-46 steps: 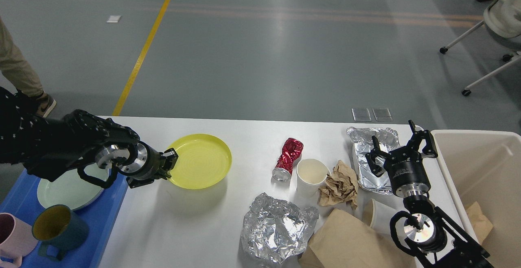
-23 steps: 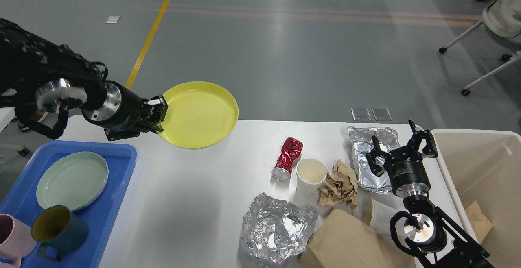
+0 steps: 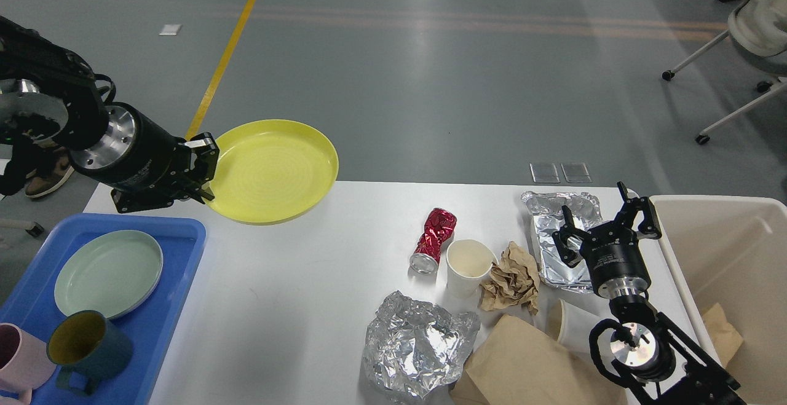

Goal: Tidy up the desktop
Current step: 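Lift the yellow plate and carry it over the blue tray, then lower the yellow plate onto the pale green plate and release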

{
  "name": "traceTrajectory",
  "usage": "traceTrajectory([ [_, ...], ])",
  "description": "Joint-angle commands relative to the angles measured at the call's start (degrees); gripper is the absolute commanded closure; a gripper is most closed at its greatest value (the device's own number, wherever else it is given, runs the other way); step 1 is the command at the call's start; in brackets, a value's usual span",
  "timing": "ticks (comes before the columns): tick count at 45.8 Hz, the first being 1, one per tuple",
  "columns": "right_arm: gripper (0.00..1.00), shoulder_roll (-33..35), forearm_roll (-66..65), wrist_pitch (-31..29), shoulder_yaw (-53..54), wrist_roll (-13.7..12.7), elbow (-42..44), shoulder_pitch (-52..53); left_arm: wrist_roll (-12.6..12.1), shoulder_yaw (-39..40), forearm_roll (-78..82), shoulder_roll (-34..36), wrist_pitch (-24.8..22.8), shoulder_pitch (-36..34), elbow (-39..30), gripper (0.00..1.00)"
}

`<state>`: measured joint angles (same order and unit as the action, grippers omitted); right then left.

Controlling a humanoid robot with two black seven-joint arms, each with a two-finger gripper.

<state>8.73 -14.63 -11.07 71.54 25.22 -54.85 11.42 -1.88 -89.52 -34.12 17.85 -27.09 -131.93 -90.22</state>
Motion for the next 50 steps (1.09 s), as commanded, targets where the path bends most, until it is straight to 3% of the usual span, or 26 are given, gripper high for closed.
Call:
traceTrajectory([
  [1, 0.00, 0.1, 0.0, 0.0, 0.0, 0.0, 0.0, 0.0, 1.5, -2.1, 3.5, 5.3, -0.3, 4.7, 4.2, 1.00],
  [8, 0.00, 0.0, 0.0, 0.0, 0.0, 0.0, 0.0, 0.0, 2.1, -2.2, 9.1, 14.2, -0.9, 13.2, 12.1, 1.00],
  [19, 0.00, 0.0, 0.0, 0.0, 0.0, 0.0, 0.0, 0.0, 1.4, 1.4, 12.4, 24.3, -3.8, 30.4, 31.4, 1.00],
  [34, 0.00, 0.0, 0.0, 0.0, 0.0, 0.0, 0.0, 0.0, 0.9, 18.4, 16.4, 27.9, -3.1, 55.4, 49.0, 1.00],
  [38, 0.00, 0.0, 0.0, 0.0, 0.0, 0.0, 0.0, 0.0, -0.6, 22.6, 16.4, 27.4, -3.1, 61.4, 52.9, 1.00],
  [43, 0.00, 0.0, 0.0, 0.0, 0.0, 0.0, 0.0, 0.0, -2.9, 24.9, 16.4, 26.1, -2.4, 63.6, 56.2, 1.00],
  [50, 0.00, 0.0, 0.0, 0.0, 0.0, 0.0, 0.0, 0.0, -3.1, 26.4, 16.4, 24.5, -1.0, 64.9, 57.3, 1.00],
])
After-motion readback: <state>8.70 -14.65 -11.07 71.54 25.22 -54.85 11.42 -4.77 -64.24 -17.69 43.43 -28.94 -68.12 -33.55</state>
